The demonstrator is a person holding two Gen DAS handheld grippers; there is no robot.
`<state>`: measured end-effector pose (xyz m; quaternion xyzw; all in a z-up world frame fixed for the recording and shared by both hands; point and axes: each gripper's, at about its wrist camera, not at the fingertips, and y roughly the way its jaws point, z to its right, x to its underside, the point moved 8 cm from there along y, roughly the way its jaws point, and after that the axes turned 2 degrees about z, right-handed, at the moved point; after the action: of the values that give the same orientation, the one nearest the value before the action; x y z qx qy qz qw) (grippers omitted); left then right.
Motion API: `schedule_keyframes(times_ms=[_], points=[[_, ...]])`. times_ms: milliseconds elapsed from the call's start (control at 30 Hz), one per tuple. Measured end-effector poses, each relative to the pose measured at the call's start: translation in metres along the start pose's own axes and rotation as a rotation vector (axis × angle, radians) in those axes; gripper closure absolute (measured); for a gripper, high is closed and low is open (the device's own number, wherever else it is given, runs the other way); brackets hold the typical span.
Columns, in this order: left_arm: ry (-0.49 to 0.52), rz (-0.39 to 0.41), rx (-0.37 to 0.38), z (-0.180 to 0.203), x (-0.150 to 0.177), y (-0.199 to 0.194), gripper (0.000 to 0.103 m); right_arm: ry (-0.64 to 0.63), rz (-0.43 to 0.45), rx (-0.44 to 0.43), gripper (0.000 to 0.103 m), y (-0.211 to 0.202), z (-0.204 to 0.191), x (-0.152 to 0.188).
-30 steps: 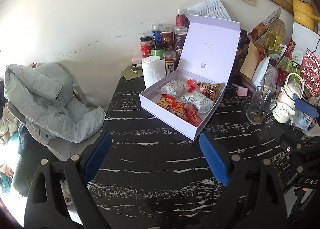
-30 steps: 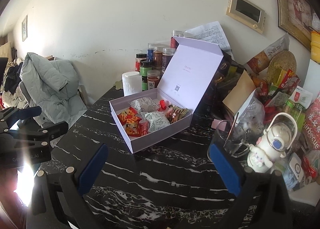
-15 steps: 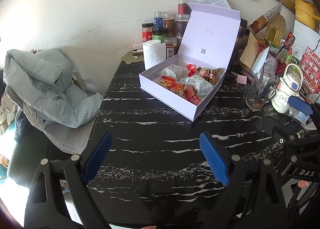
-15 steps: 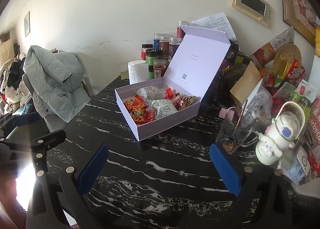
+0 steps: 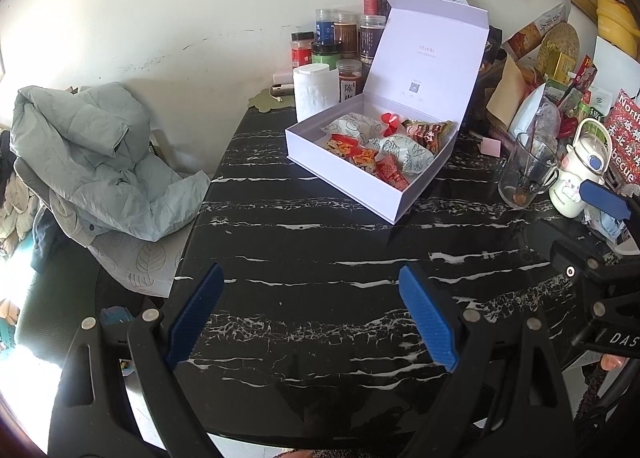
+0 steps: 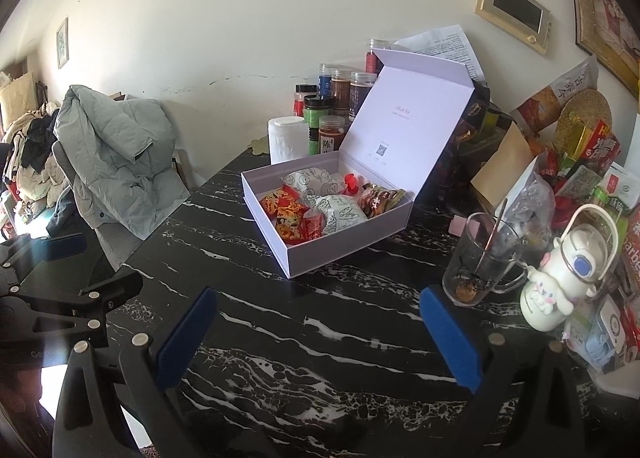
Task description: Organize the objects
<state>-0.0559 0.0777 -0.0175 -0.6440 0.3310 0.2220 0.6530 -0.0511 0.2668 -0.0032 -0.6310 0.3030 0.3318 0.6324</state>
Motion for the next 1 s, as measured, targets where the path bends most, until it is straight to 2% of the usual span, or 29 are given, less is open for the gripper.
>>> schedule_keyframes(times_ms=[1000], points=[[0.000,-0.022,0.002,-0.0017,0.0054,0.0060,0.014,-0.012,-0.024,-0.010,0.001,0.0089,-0.0054,0.0067]])
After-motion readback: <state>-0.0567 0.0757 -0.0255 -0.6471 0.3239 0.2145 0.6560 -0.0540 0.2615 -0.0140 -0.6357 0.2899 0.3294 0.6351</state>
